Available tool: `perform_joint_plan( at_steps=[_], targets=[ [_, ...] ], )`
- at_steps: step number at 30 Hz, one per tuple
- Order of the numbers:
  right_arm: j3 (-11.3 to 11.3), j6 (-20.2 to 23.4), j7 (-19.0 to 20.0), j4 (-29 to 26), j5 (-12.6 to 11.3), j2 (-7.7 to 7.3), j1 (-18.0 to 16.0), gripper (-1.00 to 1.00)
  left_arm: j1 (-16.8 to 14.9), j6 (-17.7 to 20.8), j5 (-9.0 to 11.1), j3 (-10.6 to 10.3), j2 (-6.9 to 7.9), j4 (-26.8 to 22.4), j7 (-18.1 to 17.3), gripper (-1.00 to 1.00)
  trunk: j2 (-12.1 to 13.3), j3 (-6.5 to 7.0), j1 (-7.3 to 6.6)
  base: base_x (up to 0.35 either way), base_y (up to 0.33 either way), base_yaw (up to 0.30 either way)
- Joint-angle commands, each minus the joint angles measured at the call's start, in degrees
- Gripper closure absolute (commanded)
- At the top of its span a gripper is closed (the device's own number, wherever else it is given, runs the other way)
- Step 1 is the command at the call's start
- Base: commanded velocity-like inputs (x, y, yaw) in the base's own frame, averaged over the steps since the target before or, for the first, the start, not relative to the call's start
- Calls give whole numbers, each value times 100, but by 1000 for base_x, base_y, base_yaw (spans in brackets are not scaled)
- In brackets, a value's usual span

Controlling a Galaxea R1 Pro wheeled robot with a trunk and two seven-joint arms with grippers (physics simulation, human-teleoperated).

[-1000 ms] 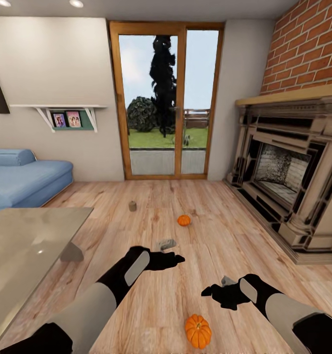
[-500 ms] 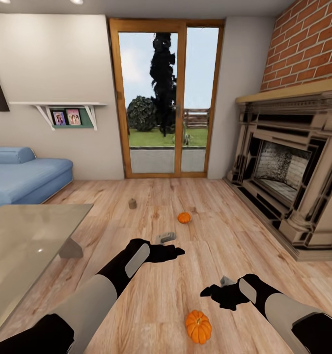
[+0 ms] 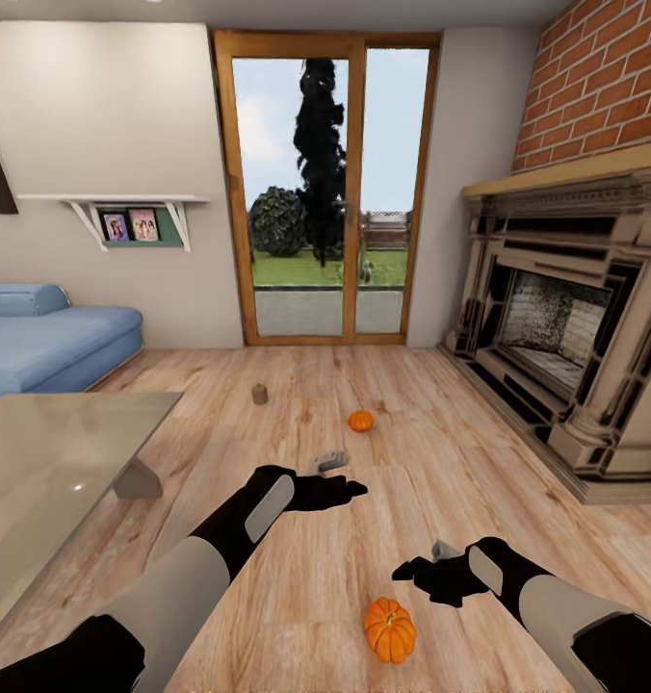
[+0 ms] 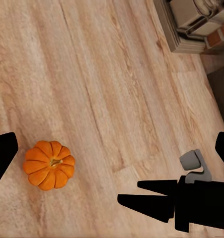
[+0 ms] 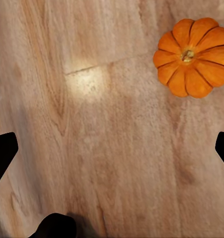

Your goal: Place each of the two pumpkins and all three candles from the living room inside a cabinet in the living room (use any cabinet), then make sure every cabinet is closed, and position the cauldron so it is next to a table in the living room.

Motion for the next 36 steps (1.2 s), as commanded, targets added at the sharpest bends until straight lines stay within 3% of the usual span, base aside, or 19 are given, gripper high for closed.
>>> perform_joint_plan(
  at_steps=[1, 20, 36],
  targets=[
    [37, 16, 23, -6, -16, -4, -3, -100, -5, 16, -15, -1, 0, 0, -29, -100, -44, -24, 21, 0, 0, 0],
    [38, -2, 24, -16, -17, -4, -2, -100, -5, 8, -15, -1, 0, 0, -31, -100, -806, -365, 439, 0, 0, 0],
    [37, -16, 33, -25, -17, -4, -2, -100, -5, 8, -15, -1, 0, -8, -109, -100, -828, -720, 480, 0, 0, 0]
  ],
)
